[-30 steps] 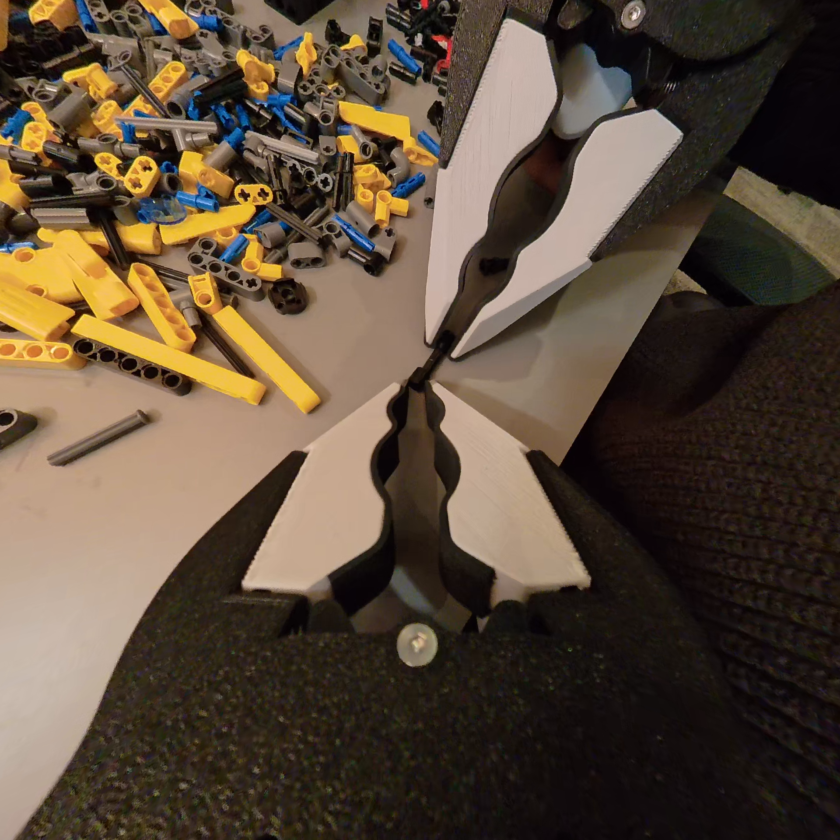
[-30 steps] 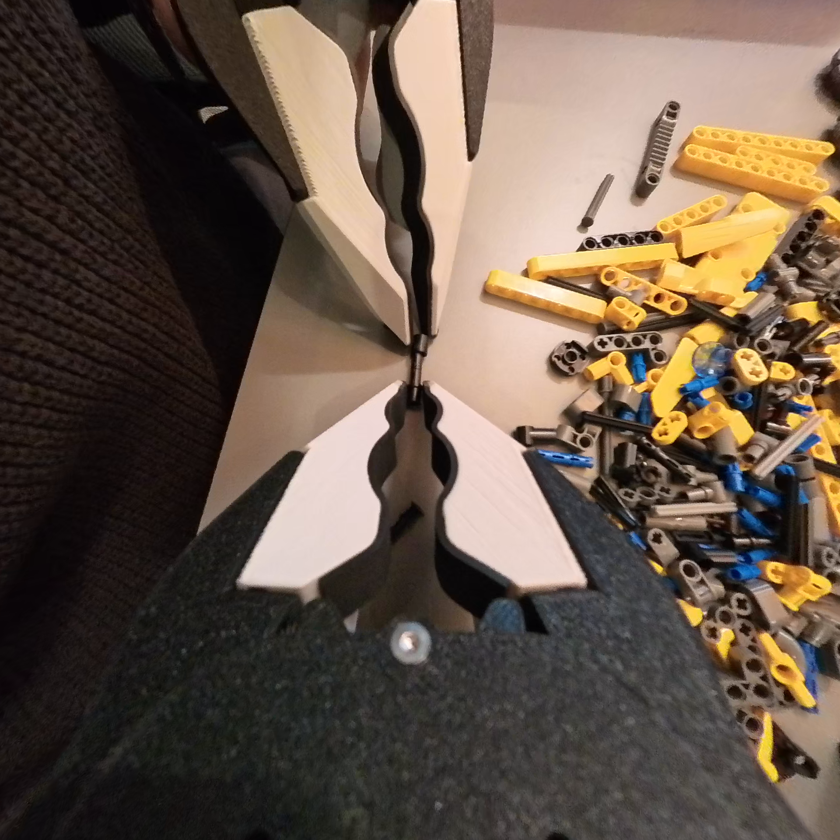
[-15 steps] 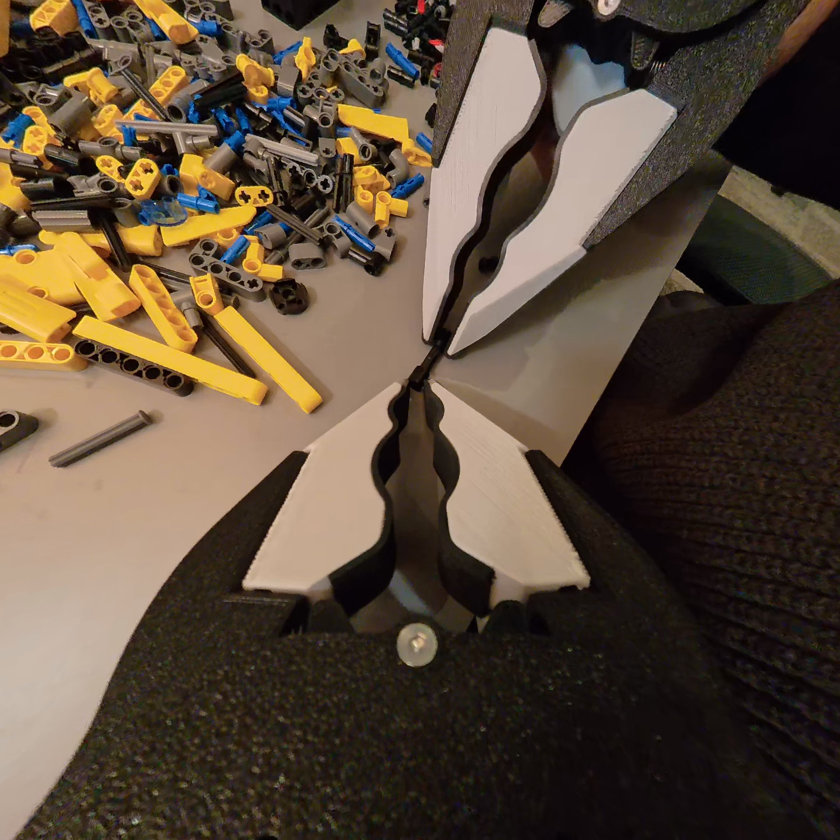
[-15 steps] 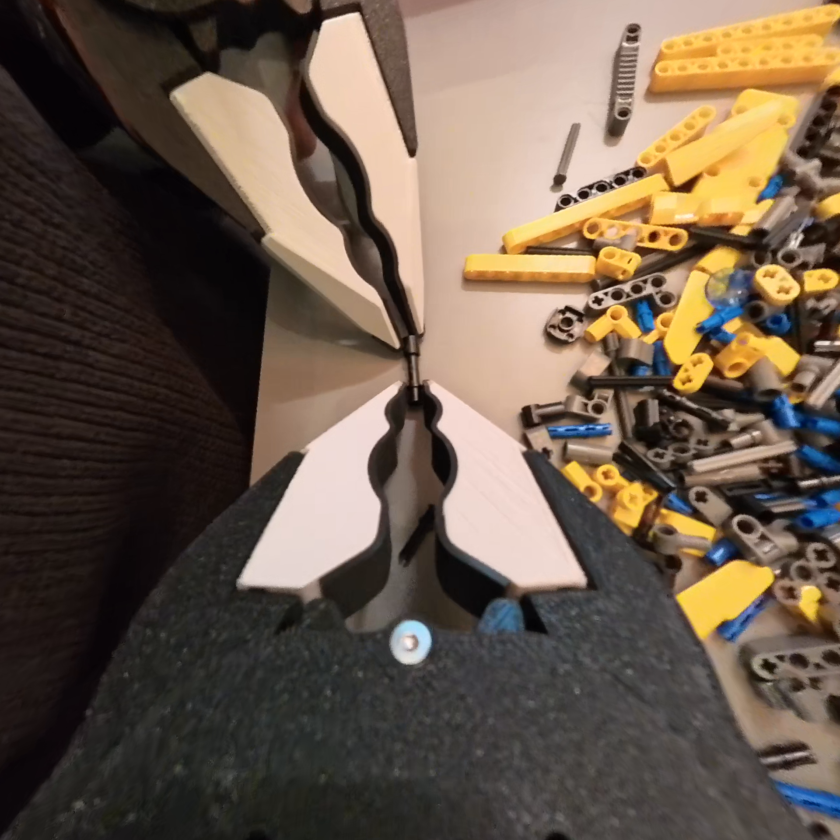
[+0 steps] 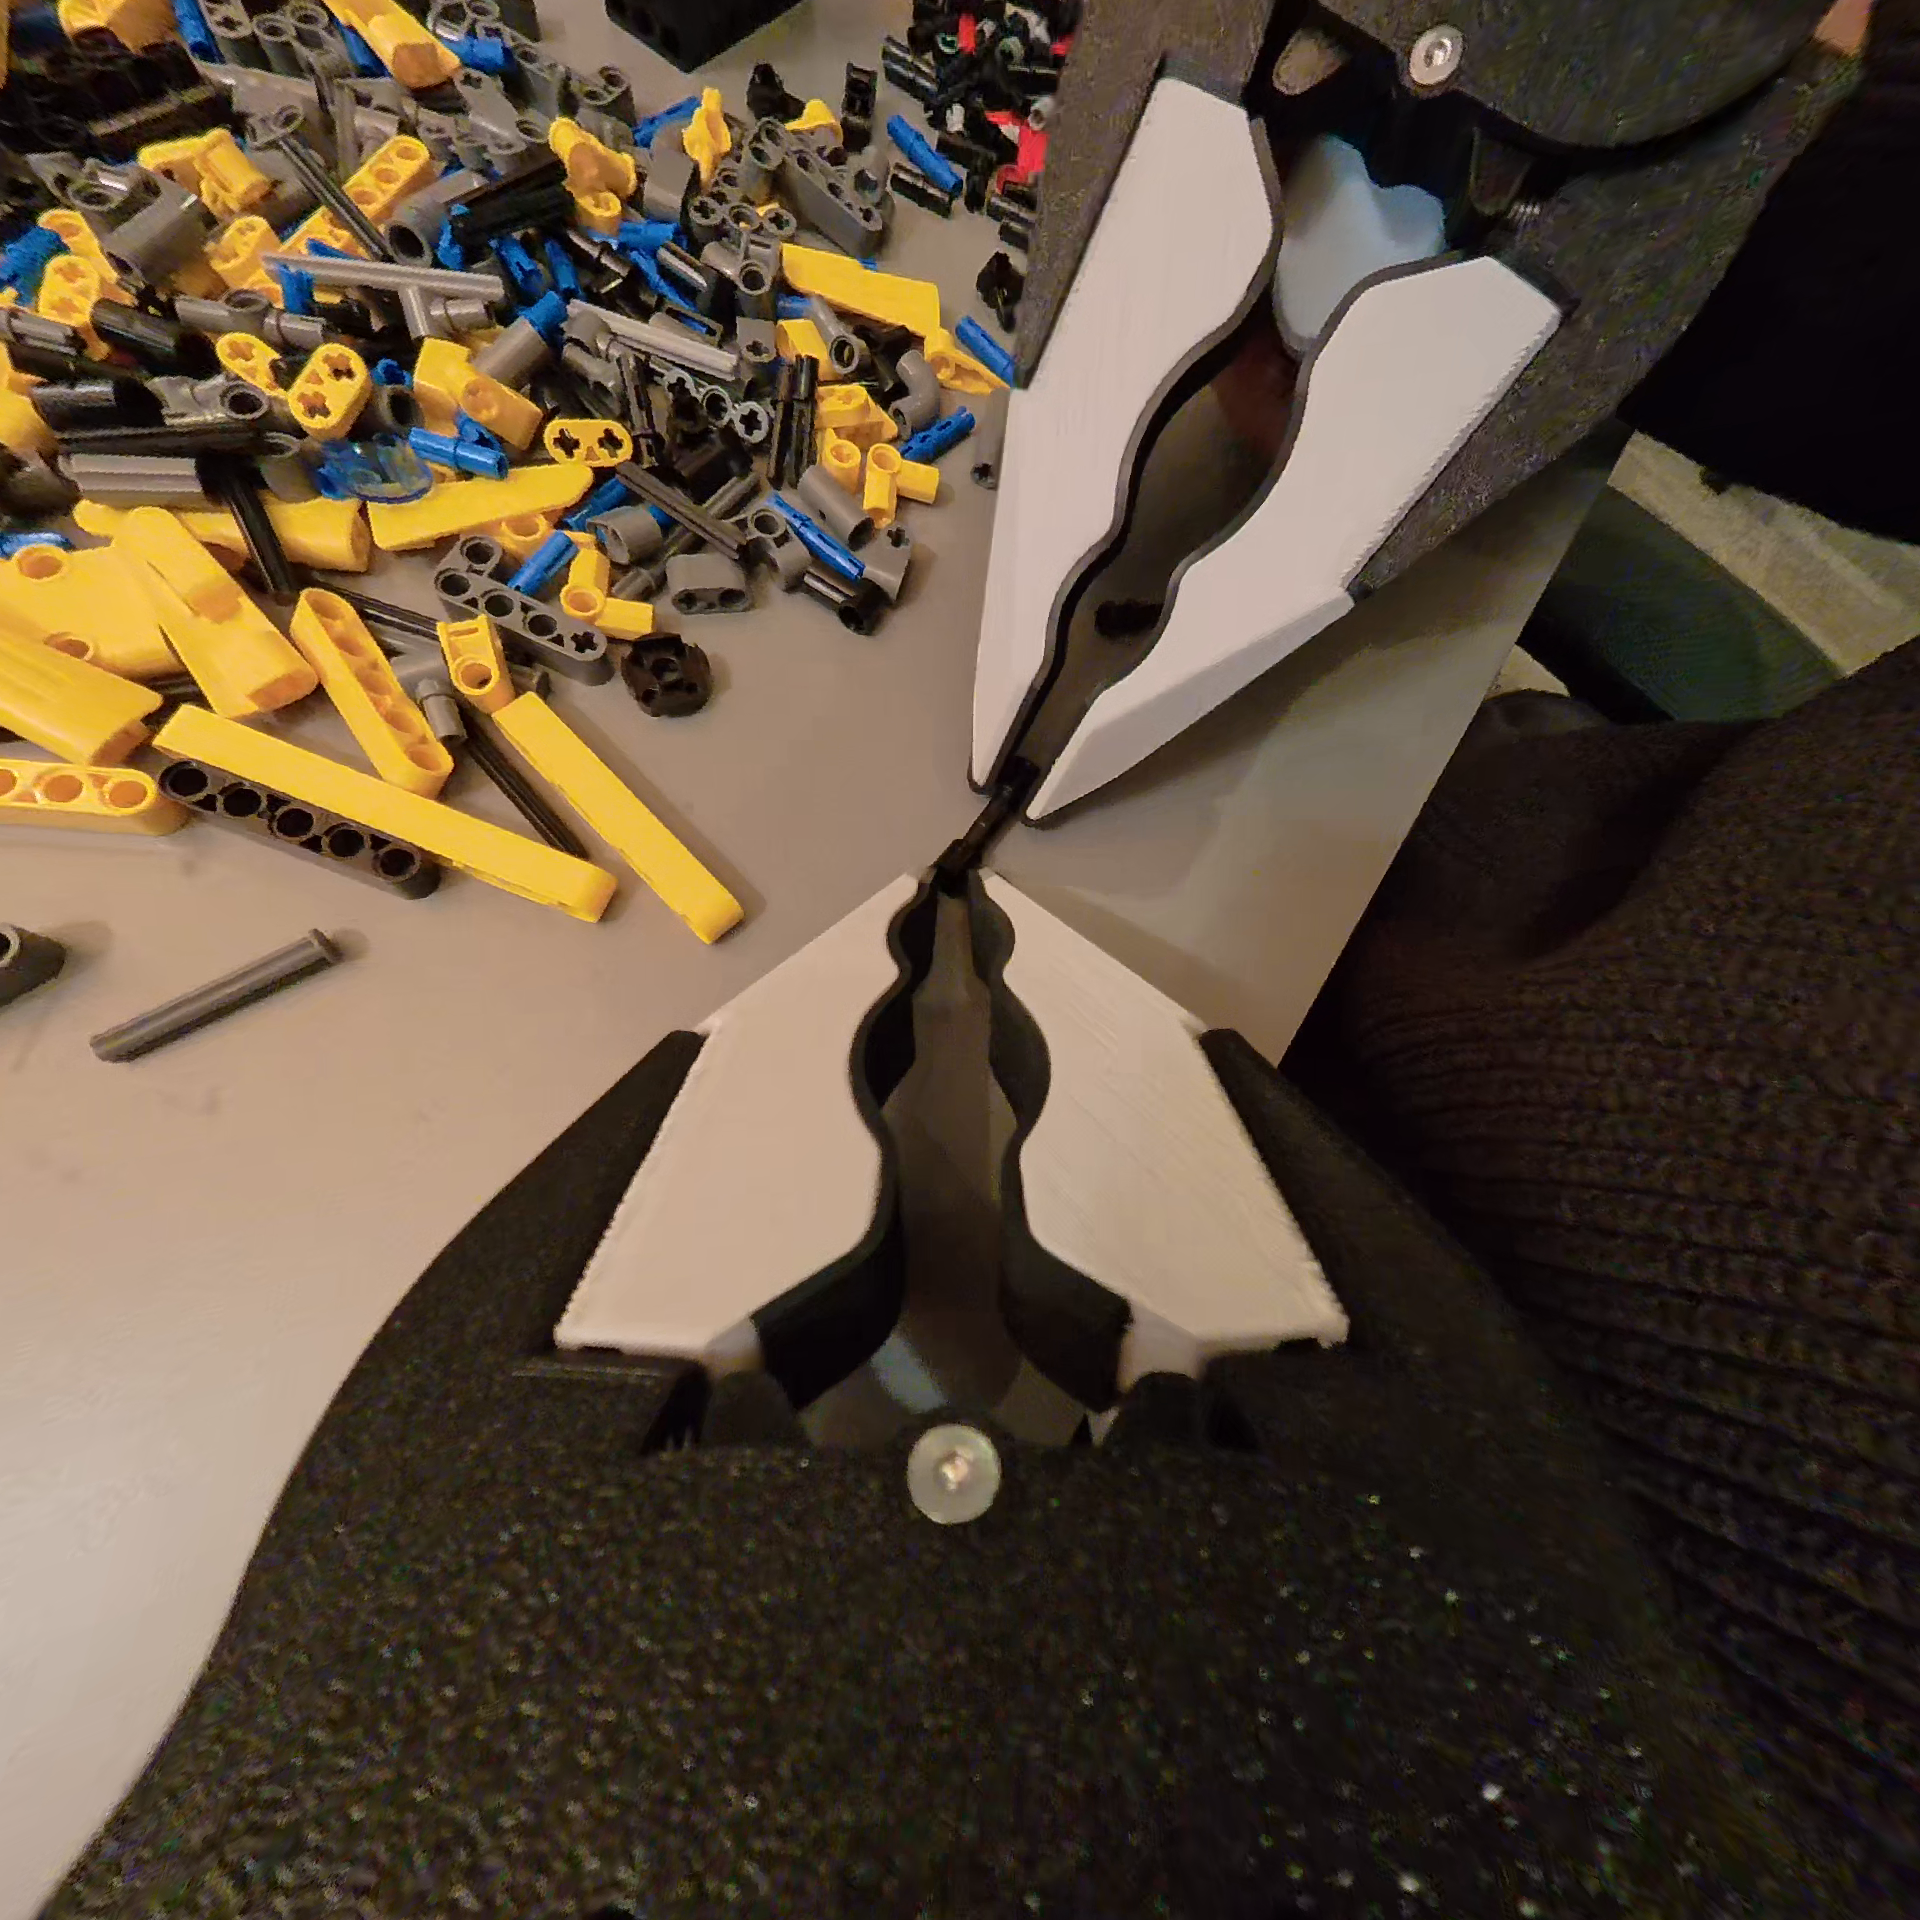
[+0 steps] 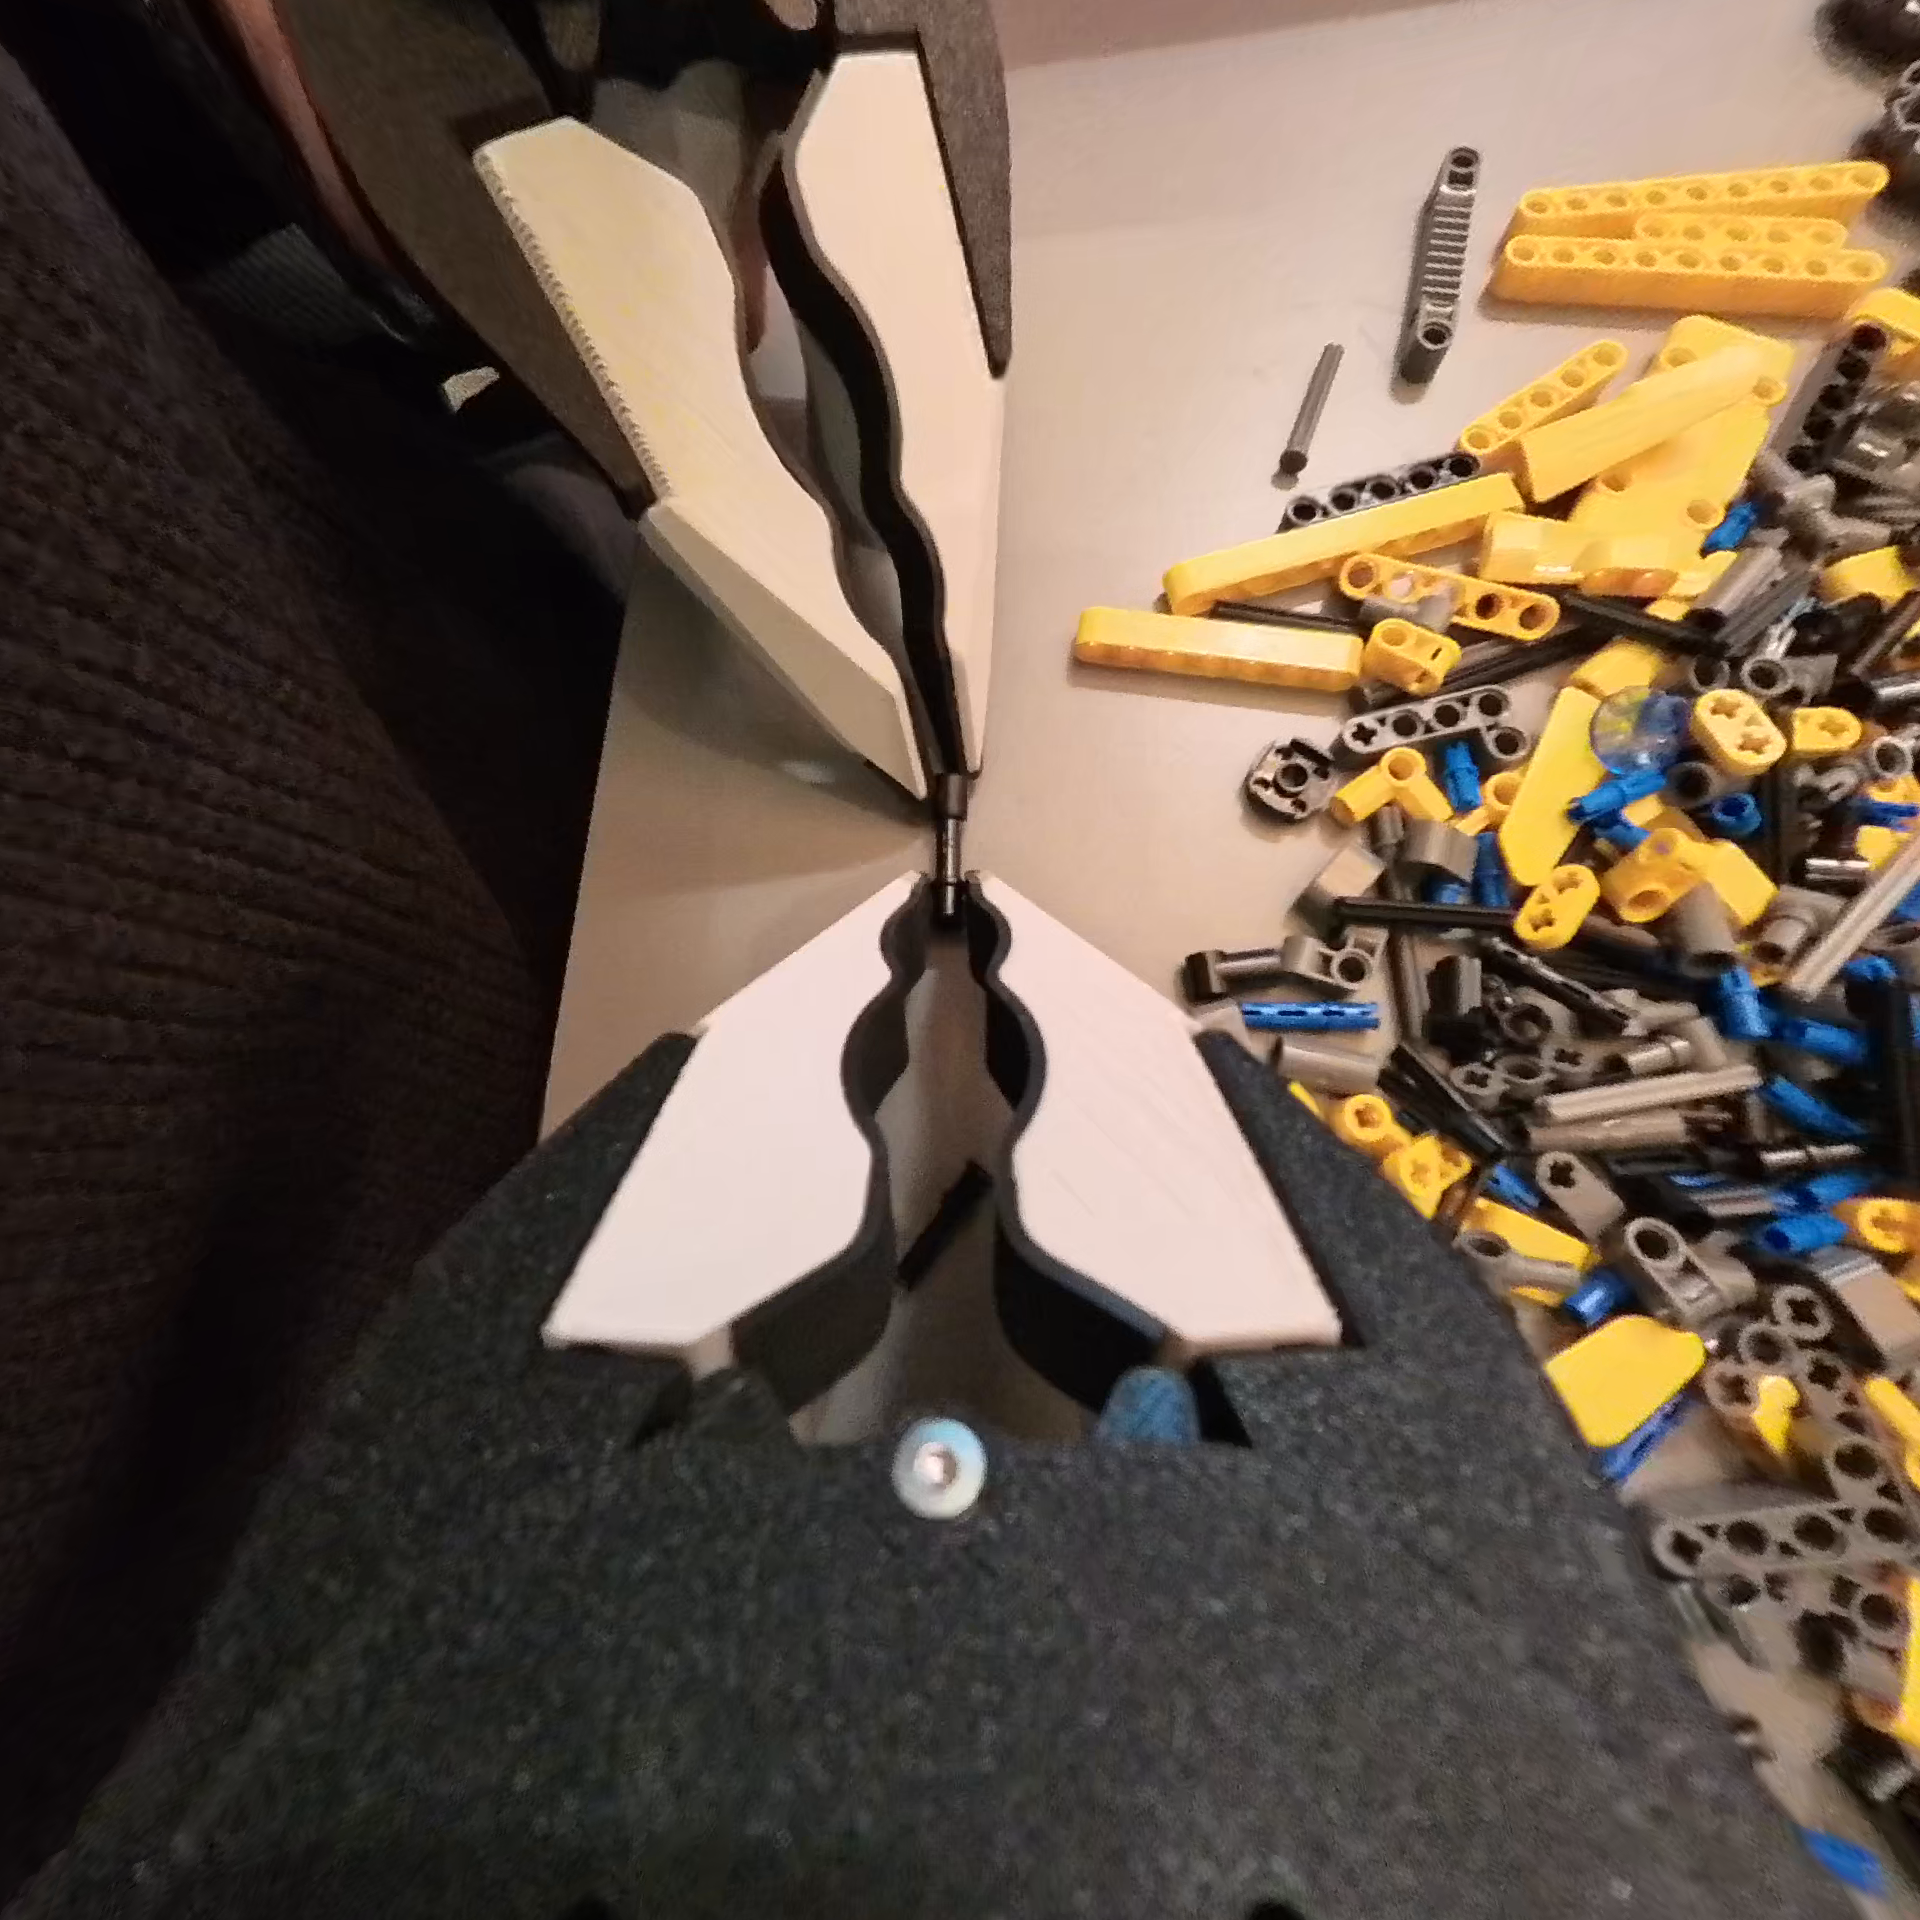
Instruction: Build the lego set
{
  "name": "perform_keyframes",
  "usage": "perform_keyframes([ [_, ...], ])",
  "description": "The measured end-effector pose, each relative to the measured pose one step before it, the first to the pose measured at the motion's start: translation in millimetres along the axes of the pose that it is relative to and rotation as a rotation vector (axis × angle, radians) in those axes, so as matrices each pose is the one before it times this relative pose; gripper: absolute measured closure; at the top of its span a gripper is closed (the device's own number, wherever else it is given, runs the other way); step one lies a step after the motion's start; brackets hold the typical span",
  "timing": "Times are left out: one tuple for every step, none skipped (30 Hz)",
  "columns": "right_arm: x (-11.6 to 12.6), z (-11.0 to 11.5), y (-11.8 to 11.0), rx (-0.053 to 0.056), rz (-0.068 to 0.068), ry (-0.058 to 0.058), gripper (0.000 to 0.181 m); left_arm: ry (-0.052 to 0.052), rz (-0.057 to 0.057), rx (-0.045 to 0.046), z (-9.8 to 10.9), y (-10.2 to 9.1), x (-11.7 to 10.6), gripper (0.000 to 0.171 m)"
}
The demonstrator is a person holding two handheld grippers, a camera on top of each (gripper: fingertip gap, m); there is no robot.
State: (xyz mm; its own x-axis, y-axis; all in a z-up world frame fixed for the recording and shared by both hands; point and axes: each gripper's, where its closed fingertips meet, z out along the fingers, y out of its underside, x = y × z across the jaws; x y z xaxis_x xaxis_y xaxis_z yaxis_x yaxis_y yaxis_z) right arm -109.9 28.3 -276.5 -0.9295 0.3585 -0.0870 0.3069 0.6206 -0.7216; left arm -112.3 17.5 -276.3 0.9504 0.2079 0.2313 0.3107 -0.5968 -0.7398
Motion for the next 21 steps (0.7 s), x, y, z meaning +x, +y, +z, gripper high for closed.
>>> perform_keyframes([
  [-0.08, 0.11, 0.34, -0.0076, 0.0157, 0.0094, 0.176, 0.0056, -0.0102, -0.00173, 0.26, -0.29, 0.0, 0.166],
  [0.07, 0.39, 0.51, -0.0033, 0.0106, 0.0114, 0.176, 0.0056, -0.0098, -0.00082, 0.16, -0.35, -0.16, 0.166],
  [0.42, 0.51, 0.54, 0.0, 0.0112, 0.012, 0.176, 0.0033, -0.0106, 0.00304, 0.33, -0.71, -0.5, 0.167],
  [0.19, 0.06, -0.45, 0.0086, 0.0172, 0.0068, 0.176, 0.0005, -0.0094, 0.00226, 0.05, -0.44, -0.61, 0.167],
  [0.13, 0.05, -0.12, 0.0092, 0.0234, 0.0009, 0.176, 0.0003, -0.0031, 0.00043, 0.03, -0.2, -0.11, 0.167],
  [-0.02, -0.11, -0.11, 0.0107, 0.0245, -0.0043, 0.176, -0.0012, 0.0018, 0.00035, 0.02, 0.06, -0.01, 0.167],
  [0.12, 0.0, -0.2, 0.0124, 0.0271, -0.0085, 0.176, -0.0033, 0.0042, 0.00136, 0.03, -0.02, -0.08, 0.167],
  [0.01, -0.05, -0.31, 0.0128, 0.035, -0.0125, 0.176, -0.0046, 0.0064, 0.00223, -0.06, -0.02, -0.04, 0.167],
  [-0.03, -0.07, -0.28, 0.0119, 0.0343, -0.0126, 0.176, -0.0047, 0.0067, 0.00207, 0.07, -0.03, -0.16, 0.168],
  [0.13, -0.01, -0.26, 0.0083, 0.0249, -0.0082, 0.177, -0.0042, 0.0046, 0.00152, 0.11, -0.08, -0.1, 0.168],
  [0.0, -0.1, -0.11, 0.0013, 0.0086, -0.0006, 0.177, -0.0015, 0.0022, 0.00135, -0.06, -0.07, 0.01, 0.168],
  [0.15, 0.2, 0.02, -0.0043, -0.0133, 0.0115, 0.176, 0.0002, -0.0018, 0.00037, 0.02, -0.02, -0.18, 0.168],
  [0.23, 0.31, 0.1, -0.01, -0.0314, 0.0218, 0.176, 0.003, -0.0058, -0.0008, -0.13, 0.0, -0.09, 0.168],
  [0.07, 0.19, 0.16, -0.0139, -0.0413, 0.0264, 0.176, 0.0065, -0.0095, -0.00197, 0.0, 0.01, -0.03, 0.168],
  [0.08, 0.2, 0.24, -0.0136, -0.0437, 0.0264, 0.177, 0.0086, -0.0114, -0.0028, 0.0, 0.01, -0.1, 0.168],
  [0.07, 0.19, 0.1, -0.0099, -0.037, 0.0223, 0.176, 0.0088, -0.0107, -0.00248, -0.08, 0.04, -0.04, 0.168],
  [-0.07, 0.13, -0.04, -0.0049, -0.0276, 0.0156, 0.176, 0.0078, -0.0094, -0.00146, -0.02, -0.02, 0.01, 0.168],
  [0.01, 0.1, 0.05, 0.0012, -0.0214, 0.0098, 0.176, 0.0056, -0.0066, -0.00157, 0.0, -0.09, 0.07, 0.168],
  [-0.03, -0.08, -0.08, 0.0061, -0.014, 0.0039, 0.176, 0.0027, -0.0018, -0.00112, 0.04, 0.11, -0.01, 0.168],
  [0.01, 0.05, -0.05, 0.0075, -0.006, -0.001, 0.176, 0.0014, -0.0009, -0.00037, -0.03, -0.06, -0.02, 0.168],
  [-0.04, 0.01, -0.09, 0.0066, -0.0063, -0.0018, 0.176, 0.0004, -0.0005, -0.00013, -0.01, 0.02, 0.09, 0.168],
])
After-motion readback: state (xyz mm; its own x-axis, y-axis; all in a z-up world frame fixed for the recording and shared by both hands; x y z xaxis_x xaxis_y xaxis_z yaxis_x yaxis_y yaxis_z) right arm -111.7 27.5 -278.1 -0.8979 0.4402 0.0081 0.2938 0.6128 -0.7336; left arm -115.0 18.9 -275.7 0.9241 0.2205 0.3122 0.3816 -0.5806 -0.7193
